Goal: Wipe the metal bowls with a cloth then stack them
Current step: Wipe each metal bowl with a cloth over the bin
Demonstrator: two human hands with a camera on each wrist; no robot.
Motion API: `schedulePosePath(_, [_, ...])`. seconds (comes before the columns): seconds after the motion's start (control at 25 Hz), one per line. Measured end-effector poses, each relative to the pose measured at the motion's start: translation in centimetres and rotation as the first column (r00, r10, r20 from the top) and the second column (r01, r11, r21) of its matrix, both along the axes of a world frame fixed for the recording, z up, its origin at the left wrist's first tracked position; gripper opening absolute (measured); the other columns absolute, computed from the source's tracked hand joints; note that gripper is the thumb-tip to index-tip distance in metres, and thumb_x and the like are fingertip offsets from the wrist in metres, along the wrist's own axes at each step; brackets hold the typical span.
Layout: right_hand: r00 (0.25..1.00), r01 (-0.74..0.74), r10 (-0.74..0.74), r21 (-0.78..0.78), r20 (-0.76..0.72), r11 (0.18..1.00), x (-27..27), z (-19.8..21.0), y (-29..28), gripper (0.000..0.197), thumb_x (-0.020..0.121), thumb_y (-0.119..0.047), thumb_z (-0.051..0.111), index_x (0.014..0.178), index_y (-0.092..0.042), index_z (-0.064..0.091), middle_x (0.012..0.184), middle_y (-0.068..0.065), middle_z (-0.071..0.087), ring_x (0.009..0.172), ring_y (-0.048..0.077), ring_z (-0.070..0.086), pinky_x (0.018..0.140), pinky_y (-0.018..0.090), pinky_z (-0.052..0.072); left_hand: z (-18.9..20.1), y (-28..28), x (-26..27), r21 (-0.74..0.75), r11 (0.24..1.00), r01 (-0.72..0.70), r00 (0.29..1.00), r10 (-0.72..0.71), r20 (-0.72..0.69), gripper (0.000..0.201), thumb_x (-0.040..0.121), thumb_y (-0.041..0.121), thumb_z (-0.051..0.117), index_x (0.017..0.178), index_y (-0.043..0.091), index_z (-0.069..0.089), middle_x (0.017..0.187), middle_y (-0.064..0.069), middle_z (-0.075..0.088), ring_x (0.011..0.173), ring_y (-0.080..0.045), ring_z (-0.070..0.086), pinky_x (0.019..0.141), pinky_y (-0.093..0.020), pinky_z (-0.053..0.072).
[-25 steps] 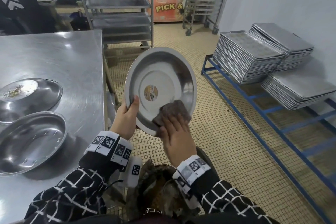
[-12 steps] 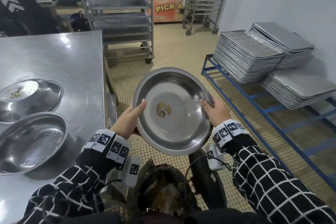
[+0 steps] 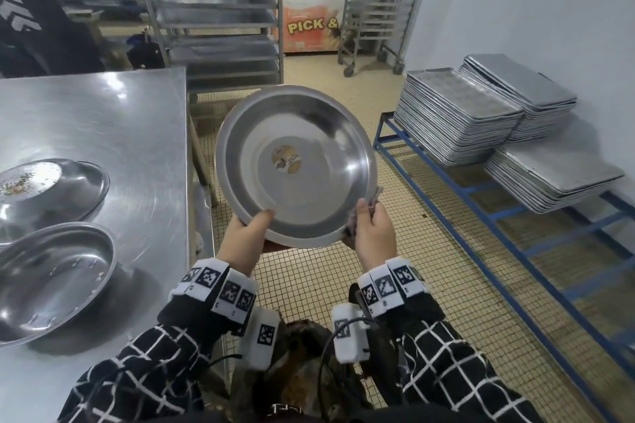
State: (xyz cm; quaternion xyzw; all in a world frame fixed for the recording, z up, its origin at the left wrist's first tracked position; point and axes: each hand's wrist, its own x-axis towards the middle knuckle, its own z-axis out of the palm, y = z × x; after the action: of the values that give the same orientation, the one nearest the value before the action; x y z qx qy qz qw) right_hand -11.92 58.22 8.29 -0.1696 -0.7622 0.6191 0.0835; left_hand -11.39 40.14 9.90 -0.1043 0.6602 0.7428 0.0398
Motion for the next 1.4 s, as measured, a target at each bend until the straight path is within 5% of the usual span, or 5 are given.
schedulePosePath(0.32, [0.930, -0.239, 0.309, 0.308, -0.200, 0.921, 2.5, -1.0, -2.2, 0.031, 0.100, -0.037, 0.035, 0.118, -0.021, 0.054, 0.086, -0.003, 0.061, 0.069, -0.004, 0.055, 0.060, 0.014, 0.048, -0.8, -2.3, -1.2, -0.079, 0.994, -0.081, 0.997, 0.082, 0.008, 0.034, 0.097, 0.027, 0.051, 0.125, 0.008, 0.050, 0.098, -0.013, 0.067, 0.089, -0.031, 0.067, 0.081, -0.049, 0.055])
schedulePosePath(0.76, [0.869, -0.371, 0.417, 0.908, 0.266, 0.194, 0.1, -4.7, 0.1, 0.079, 0.086, -0.057, -0.011, 0.150, -0.024, 0.021, 0.156, -0.004, 0.024, 0.146, 0.016, 0.008, 0.116, 0.033, 0.000, -0.3, -2.9, -0.7, -0.145, 0.988, 0.047, 0.992, -0.062, -0.106, 0.034, 0.099, 0.041, 0.038, 0.119, 0.020, 0.054, 0.097, 0.008, 0.067, 0.084, -0.004, 0.065, 0.073, -0.020, 0.053])
schedulePosePath(1.12, [0.845, -0.309, 0.524, 0.896, 0.104, 0.320, 3.7, -6.2, -2.1, 0.064, 0.099, -0.047, 0.005, 0.140, -0.019, 0.044, 0.145, 0.002, 0.044, 0.141, 0.020, 0.028, 0.118, 0.038, 0.016, -0.4, -3.3, -0.6, -0.178, 0.984, -0.009, 0.981, -0.025, -0.190, 0.032, 0.098, 0.045, 0.038, 0.111, 0.024, 0.058, 0.097, 0.010, 0.066, 0.089, -0.002, 0.062, 0.077, -0.020, 0.047])
schedulePosePath(1.28, [0.915, -0.301, 0.367, 0.892, 0.170, 0.338, 0.5, -5.7, 2.4, 0.058, 0.097, -0.046, 0.005, 0.150, -0.024, 0.002, 0.158, -0.005, -0.009, 0.145, 0.016, -0.013, 0.119, 0.041, 0.009, -1.5, -3.5, -0.1, -0.063, 0.997, 0.037, 0.997, -0.041, -0.066, 0.027, 0.096, 0.046, 0.042, 0.101, 0.028, 0.062, 0.090, -0.005, 0.073, 0.087, -0.029, 0.069, 0.082, -0.046, 0.053])
schedulePosePath(1.4, [0.942, -0.221, 0.333, 0.830, 0.045, 0.513, -1.3, -3.6, 3.7, 0.057, 0.100, -0.042, 0.022, 0.151, -0.023, 0.003, 0.159, -0.002, 0.006, 0.131, 0.016, 0.037, 0.097, 0.031, 0.046, -2.0, -4.0, 0.0, -0.038, 0.996, 0.076, 0.997, -0.077, 0.001, 0.038, 0.094, 0.047, 0.046, 0.104, 0.016, 0.065, 0.083, -0.008, 0.073, 0.078, -0.032, 0.069, 0.078, -0.048, 0.053])
